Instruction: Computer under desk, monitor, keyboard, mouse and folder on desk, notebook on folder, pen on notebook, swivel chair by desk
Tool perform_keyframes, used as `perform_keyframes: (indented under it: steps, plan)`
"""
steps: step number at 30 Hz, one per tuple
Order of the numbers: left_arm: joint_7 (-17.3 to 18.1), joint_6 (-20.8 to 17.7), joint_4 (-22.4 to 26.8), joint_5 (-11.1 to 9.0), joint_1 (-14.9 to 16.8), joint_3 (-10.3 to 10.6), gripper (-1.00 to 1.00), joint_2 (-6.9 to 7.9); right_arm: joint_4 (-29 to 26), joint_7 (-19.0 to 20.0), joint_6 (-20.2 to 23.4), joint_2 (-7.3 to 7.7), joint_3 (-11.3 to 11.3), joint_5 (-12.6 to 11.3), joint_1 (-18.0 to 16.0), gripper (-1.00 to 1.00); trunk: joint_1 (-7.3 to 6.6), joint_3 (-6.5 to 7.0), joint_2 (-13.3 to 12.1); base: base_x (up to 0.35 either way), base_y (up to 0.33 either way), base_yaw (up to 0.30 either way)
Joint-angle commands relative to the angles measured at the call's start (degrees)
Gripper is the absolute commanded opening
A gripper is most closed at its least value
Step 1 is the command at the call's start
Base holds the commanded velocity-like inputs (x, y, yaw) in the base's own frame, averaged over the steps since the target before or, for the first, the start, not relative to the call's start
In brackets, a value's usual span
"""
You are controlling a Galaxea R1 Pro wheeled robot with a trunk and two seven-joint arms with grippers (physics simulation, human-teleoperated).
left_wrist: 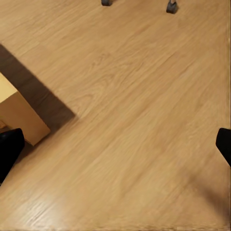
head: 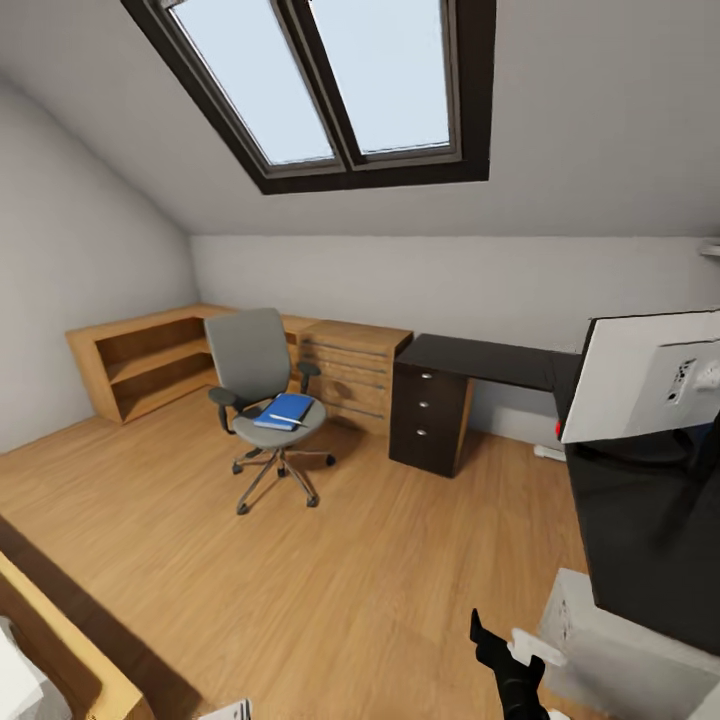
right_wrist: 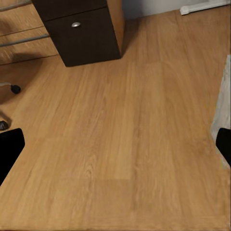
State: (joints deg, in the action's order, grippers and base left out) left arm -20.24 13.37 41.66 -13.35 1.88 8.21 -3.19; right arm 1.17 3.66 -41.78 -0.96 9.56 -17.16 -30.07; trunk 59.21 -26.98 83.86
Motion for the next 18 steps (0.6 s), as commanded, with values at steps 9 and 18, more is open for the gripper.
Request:
perform_keyframes:
  steps: [9,18]
  plan:
    - [-0.32,0.3,0.0,-0.63,0.04,0.32,1.0,0.08,0.08,0.38,0.19,-0.01,0.45,-0.13,-0.07,1.0,-2.02,1.34,-3.59,-0.339,0.0,-0.157]
    - [-0.42,0.26,0.0,-0.58,0.05,0.32,1.0,0.02,0.06,0.38,0.47,-0.03,0.45,-0.11,-0.07,1.0,-4.0,2.95,-7.2,-0.316,-0.143,-0.002]
